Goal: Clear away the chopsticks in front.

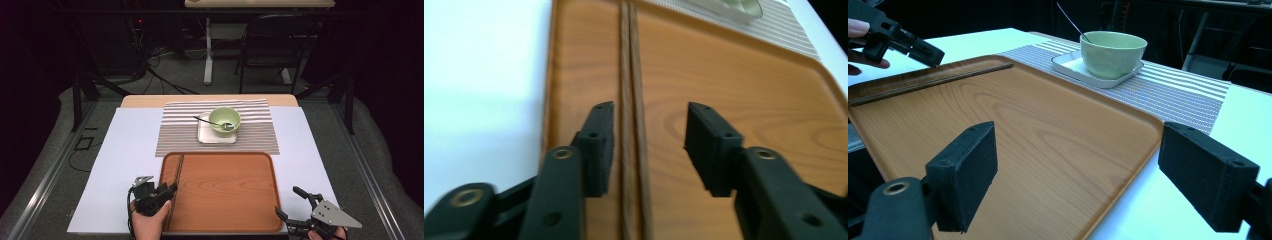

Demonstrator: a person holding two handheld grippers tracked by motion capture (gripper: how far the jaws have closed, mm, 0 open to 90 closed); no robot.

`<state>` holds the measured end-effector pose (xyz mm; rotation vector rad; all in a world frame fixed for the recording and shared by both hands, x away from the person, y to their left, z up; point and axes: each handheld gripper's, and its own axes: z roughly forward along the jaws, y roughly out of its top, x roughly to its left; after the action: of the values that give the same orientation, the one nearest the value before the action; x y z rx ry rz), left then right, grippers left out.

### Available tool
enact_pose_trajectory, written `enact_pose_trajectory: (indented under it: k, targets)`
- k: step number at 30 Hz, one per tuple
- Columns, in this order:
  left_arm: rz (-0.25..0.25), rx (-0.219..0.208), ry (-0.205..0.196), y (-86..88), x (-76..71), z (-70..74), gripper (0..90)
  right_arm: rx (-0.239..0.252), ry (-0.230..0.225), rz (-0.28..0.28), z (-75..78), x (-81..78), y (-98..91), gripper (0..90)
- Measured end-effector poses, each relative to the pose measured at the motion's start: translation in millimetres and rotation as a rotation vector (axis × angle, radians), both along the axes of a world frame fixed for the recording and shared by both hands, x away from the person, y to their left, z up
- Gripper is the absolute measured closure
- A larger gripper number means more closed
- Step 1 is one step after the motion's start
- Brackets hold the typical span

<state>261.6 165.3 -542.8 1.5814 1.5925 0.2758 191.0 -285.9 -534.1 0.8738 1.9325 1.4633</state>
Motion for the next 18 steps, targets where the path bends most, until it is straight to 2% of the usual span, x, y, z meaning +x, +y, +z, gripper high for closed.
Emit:
enact_pose_trajectory:
  k: [4,18]
  targets:
    - [-0.021,0.000,-0.024,0.8,3.2,3.0,53.1,0.000,-0.001,0.000,0.0,0.0,0.0,15.3]
    - [-0.030,0.008,-0.018,-1.5,9.2,7.1,53.4,-0.001,-0.001,0.000,0.0,0.0,-0.1,15.3]
